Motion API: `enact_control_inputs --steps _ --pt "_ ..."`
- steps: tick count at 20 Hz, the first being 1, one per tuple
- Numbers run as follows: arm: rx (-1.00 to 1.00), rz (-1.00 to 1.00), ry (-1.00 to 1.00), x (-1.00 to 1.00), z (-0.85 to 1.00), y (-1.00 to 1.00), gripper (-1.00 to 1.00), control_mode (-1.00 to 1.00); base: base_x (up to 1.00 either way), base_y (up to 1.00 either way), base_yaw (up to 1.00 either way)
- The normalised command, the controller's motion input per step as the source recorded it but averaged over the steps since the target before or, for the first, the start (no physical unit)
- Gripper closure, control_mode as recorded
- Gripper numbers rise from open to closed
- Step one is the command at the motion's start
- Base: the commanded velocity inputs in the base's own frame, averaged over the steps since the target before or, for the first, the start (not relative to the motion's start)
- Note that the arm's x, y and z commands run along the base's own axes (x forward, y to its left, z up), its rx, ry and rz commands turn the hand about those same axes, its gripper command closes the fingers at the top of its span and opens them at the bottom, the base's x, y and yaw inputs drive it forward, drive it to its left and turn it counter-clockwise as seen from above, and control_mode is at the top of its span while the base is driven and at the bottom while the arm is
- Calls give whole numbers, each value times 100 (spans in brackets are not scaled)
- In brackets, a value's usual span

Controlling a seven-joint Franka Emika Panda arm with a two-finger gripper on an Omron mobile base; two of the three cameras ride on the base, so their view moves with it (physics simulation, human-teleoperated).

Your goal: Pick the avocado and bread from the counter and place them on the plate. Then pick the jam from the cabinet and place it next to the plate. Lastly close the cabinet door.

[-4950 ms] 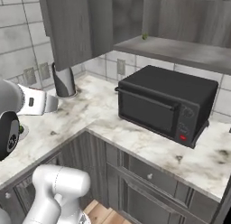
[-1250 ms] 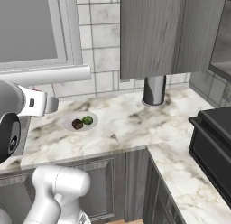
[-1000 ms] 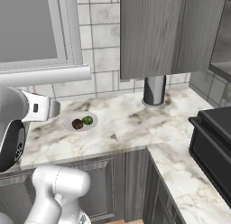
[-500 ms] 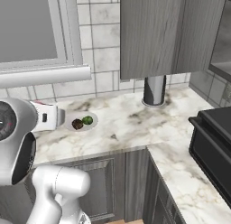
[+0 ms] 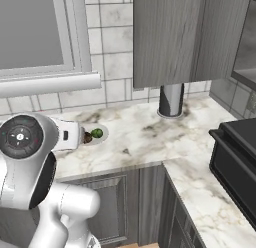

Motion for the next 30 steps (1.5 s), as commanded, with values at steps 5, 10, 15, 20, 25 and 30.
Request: enact_control_inputs --steps 5,10,15,20,25,30 --pt "0 6 0 8 -36 -22 100 -100 0 0 0" --pt "0 8 -1 14 -38 -14 100 -100 0 0 0" --pt "0 8 -6 17 -40 -3 100 -100 0 0 0" --pt "0 4 -12 25 -35 0 100 -100 0 0 0" --pt "0 0 -16 23 -26 -1 100 -100 0 0 0" --pt "-1 0 -14 23 -29 0 100 -100 0 0 0"
